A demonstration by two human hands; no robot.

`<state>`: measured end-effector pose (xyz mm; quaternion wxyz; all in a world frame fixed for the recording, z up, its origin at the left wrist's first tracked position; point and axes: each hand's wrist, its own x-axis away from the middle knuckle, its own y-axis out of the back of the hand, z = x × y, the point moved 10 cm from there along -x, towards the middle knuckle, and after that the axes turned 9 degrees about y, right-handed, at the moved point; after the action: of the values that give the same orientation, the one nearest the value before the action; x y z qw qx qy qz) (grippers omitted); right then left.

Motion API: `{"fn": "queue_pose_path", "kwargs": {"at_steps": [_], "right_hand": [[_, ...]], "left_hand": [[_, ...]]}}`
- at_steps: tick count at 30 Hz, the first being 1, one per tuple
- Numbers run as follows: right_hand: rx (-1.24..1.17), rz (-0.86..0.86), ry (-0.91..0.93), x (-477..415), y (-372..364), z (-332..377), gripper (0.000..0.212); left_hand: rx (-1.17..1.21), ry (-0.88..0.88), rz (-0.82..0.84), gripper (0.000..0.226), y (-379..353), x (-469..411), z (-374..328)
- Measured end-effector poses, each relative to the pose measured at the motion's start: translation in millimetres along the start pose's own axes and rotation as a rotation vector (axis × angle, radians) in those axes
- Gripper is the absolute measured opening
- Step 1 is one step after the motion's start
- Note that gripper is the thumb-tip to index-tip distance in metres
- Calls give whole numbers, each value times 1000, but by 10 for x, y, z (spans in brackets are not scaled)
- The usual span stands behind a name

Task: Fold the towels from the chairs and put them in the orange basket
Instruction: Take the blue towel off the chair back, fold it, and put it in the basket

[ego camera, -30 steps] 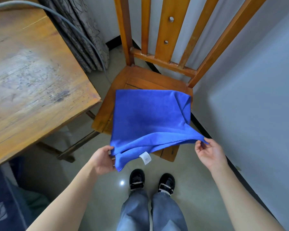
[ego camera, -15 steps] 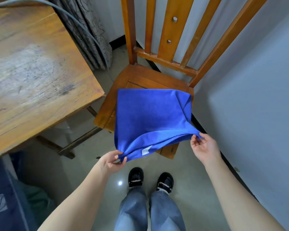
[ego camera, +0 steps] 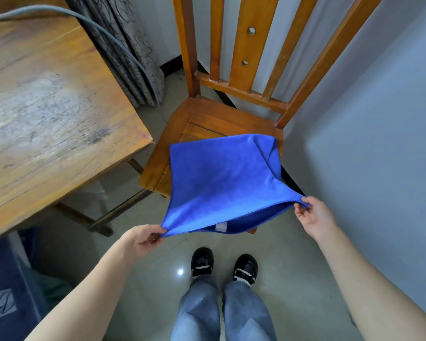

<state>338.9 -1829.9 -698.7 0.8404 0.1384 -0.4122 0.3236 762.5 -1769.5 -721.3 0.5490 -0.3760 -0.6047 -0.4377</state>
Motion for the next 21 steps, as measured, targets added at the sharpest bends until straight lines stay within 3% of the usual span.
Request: {"fn": "queue_pose_path", "kwargs": {"at_steps": [8, 14, 18, 21], "right_hand": [[141, 90, -33, 122, -136, -42, 15], [309, 176, -9, 268, -195, 34, 16], [299, 181, -38, 209, -166, 26, 16], [255, 194, -65, 117, -153, 12, 17]], "left_hand": [[0, 136, 9, 13, -168, -164, 334], [302, 95, 114, 13, -489, -447, 563], [501, 67, 193, 25, -779, -699, 616], [523, 72, 185, 25, -943, -910, 684]]}}
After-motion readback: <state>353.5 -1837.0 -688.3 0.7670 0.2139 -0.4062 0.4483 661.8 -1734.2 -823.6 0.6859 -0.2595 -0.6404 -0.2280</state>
